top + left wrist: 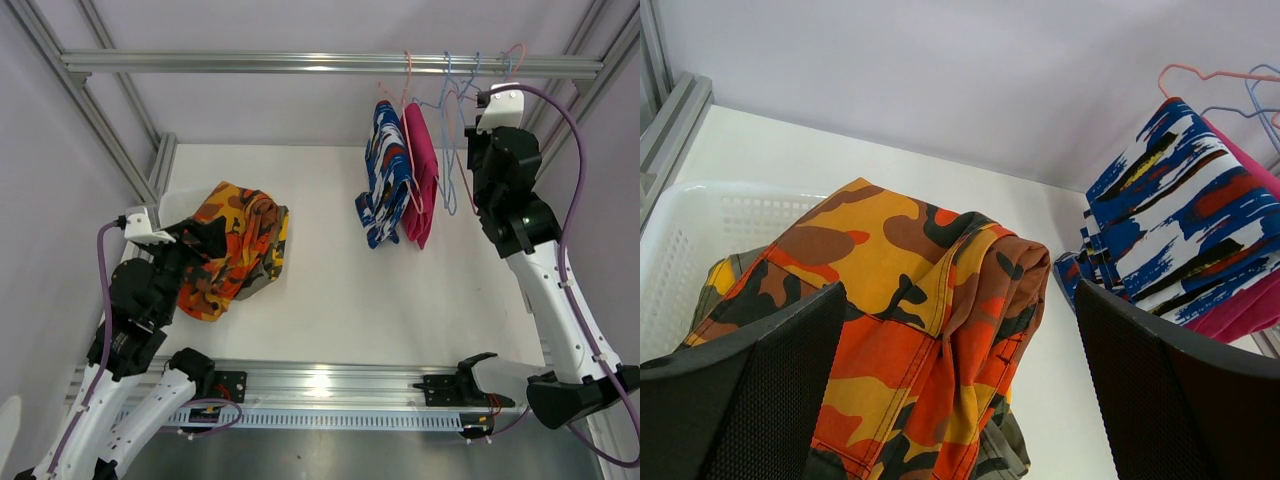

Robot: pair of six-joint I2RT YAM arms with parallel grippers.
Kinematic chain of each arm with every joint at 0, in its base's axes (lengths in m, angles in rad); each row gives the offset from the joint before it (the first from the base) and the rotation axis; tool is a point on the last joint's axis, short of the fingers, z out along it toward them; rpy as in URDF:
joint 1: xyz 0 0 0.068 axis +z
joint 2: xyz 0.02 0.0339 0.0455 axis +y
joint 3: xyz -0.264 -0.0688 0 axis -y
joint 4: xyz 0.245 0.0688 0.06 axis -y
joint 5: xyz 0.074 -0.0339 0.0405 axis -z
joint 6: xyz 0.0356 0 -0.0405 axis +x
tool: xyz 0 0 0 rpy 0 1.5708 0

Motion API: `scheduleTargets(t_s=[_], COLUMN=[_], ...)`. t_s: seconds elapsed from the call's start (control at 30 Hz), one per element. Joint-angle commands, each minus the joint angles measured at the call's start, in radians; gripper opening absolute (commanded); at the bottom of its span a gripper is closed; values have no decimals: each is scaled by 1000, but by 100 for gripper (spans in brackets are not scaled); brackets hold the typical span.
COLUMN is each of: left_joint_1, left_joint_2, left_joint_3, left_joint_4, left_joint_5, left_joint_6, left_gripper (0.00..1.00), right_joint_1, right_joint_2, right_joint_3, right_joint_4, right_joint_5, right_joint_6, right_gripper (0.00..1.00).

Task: Remove the trousers from the hanger
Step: Place the hanger at the clothesline.

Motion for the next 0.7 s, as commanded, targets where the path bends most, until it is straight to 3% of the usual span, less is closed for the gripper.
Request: scheduleTargets(t_s=[0.0, 0.67], left_joint_1=[-7, -7], left_joint_2=[-7, -9], left_joint_3=[-6, -9], left_joint_4=[27, 30], left_joint_5=[23, 15], left_joint_6=[23, 30], left_gripper=[99, 99], right_joint_1=[-6, -81], right_joint_2=[24, 128], right_joint_3=[59, 53], right_joint_4=[70, 95], right_joint_5=[5, -52], right_joint_6=[-26, -2], right_gripper=[0, 0])
